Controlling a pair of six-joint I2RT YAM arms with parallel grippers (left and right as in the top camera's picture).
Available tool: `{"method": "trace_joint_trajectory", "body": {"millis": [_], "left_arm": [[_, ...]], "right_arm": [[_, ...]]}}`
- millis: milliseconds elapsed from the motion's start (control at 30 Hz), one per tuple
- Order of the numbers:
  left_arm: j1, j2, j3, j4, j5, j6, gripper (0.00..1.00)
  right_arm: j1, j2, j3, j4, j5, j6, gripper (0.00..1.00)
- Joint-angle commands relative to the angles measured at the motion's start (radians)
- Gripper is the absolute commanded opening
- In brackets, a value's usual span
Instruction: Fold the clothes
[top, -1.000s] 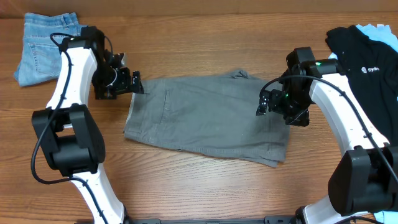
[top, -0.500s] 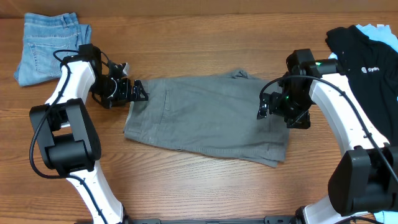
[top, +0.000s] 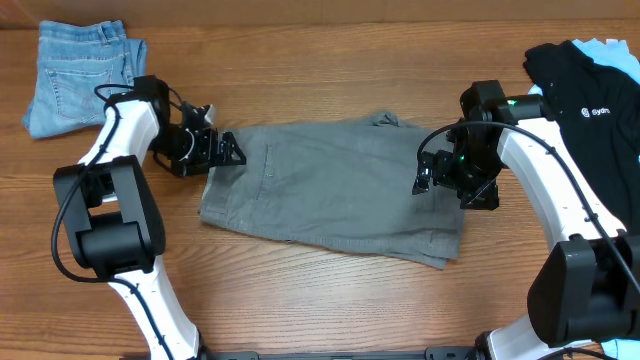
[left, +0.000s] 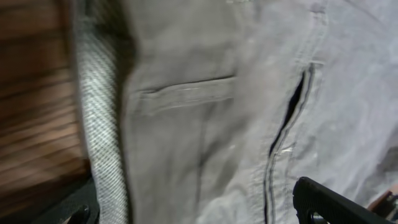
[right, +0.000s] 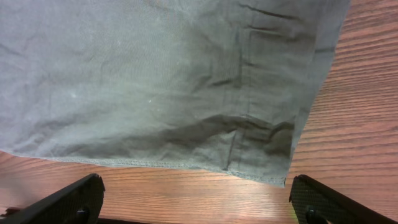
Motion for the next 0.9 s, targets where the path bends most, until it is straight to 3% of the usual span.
{"method": "trace_joint_trajectory", "body": {"millis": [0,67,100,133,167,233,333,433,733,867], "left_arm": [[-0.039,0.096,-0.024,0.008,-0.001,0.014,0.95],[-0.042,0.101,-0.024,0.009,-0.001,0.014,0.8],[-0.043,0.103,-0.024,0.011,-0.006,0.014,0.57],[-0.043,0.103,-0.024,0.012,-0.013,0.012,0.47],[-0.042,0.103,-0.023,0.016,-0.048,-0.014,0.21],[-0.039,0.103,-0.021,0.017,-0.103,-0.053,0.04],[-0.019,0.103,0.003,-0.02,-0.248,-0.114,0.04],[0.03,0.103,0.073,-0.114,-0.496,-0.283,0.04],[0.134,0.081,0.374,-0.362,-0.521,-0.32,0.04],[0.125,0.033,0.491,-0.455,-0.495,-0.324,0.04]], "right_arm": [[-0.003,-0.016,0.002,-0.005,-0.009,0.0,1.0],[-0.004,-0.016,0.002,-0.008,-0.009,0.0,1.0],[-0.003,-0.016,0.002,-0.009,-0.009,0.0,1.0],[-0.004,-0.016,0.002,-0.009,-0.009,0.0,1.0],[-0.004,-0.016,0.002,-0.008,-0.009,0.0,1.0],[-0.004,-0.016,0.002,-0.008,-0.009,0.0,1.0],[-0.003,-0.016,0.002,0.005,-0.021,0.0,1.0],[0.005,-0.016,0.002,0.039,-0.09,-0.001,1.0],[0.103,-0.016,-0.089,0.22,-0.169,0.003,1.0],[0.173,-0.01,-0.18,0.401,-0.184,0.13,0.99]]}}
